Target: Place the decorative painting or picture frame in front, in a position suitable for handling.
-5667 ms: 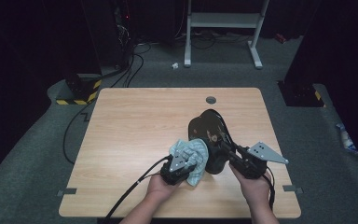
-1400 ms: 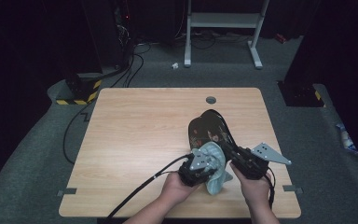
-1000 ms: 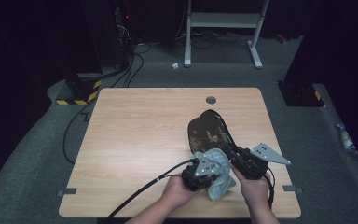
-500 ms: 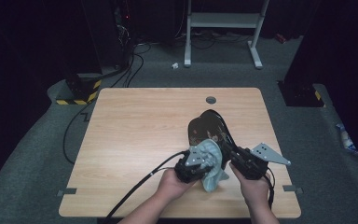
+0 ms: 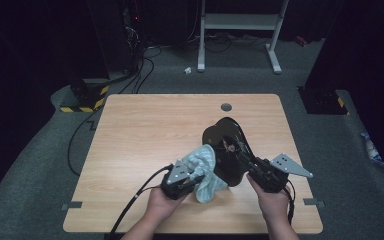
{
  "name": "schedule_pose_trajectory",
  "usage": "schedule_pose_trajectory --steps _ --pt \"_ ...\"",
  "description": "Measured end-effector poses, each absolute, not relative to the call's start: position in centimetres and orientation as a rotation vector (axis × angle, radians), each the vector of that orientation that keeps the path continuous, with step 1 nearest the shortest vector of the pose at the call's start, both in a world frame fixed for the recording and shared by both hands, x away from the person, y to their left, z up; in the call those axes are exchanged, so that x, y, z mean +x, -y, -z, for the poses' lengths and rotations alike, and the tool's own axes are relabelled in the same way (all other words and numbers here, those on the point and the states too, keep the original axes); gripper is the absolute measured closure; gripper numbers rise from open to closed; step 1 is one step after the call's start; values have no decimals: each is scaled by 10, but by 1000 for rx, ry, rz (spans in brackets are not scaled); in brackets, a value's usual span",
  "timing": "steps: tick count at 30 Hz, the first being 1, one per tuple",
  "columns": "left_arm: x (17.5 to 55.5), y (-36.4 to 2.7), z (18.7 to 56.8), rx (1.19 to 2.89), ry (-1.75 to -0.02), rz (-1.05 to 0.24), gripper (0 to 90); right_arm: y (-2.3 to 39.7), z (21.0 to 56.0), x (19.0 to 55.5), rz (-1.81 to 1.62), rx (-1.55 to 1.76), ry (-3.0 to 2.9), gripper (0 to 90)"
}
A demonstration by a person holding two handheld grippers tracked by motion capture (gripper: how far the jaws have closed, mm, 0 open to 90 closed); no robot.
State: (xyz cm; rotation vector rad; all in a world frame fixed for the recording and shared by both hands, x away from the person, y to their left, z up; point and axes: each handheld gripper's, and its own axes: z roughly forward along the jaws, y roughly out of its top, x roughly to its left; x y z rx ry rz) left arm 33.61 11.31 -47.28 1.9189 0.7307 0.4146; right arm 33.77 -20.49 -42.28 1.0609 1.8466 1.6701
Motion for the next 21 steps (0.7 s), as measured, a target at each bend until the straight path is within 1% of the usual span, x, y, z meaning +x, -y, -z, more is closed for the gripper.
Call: schedule_pose_trajectory --steps 3,4,5,8,10,14,15,16,19,20,21 --pt "336 -139 472 1899 -775 -435 763 205 423 338 -1671 1060 -1848 792" --pt "336 -139 472 1899 -775 -435 762 205 423 338 -1671 1059 -1850 788" --pt "335 -155 472 1882 -801 -452 761 205 424 338 -1667 1060 -1853 784" --pt "332 -171 473 1848 -825 -458 762 204 426 338 -1660 1068 -1860 773" --pt "332 -176 474 1853 -829 -459 761 203 427 339 -1658 1075 -1865 763" --pt "331 -180 475 1862 -830 -464 762 203 427 338 -1655 1087 -1865 708" --pt "331 -180 475 1862 -830 -464 762 203 427 338 -1655 1087 -1865 708" --pt "331 -181 475 1861 -832 -461 762 202 429 337 -1649 1093 -1874 675" --pt "331 -181 474 1853 -832 -459 762 200 433 335 -1629 1098 -1888 621" --pt "331 -181 474 1853 -832 -459 762 200 433 335 -1629 1098 -1888 621" --pt "331 -182 473 1844 -832 -458 763 200 437 333 -1607 1095 -1902 594"
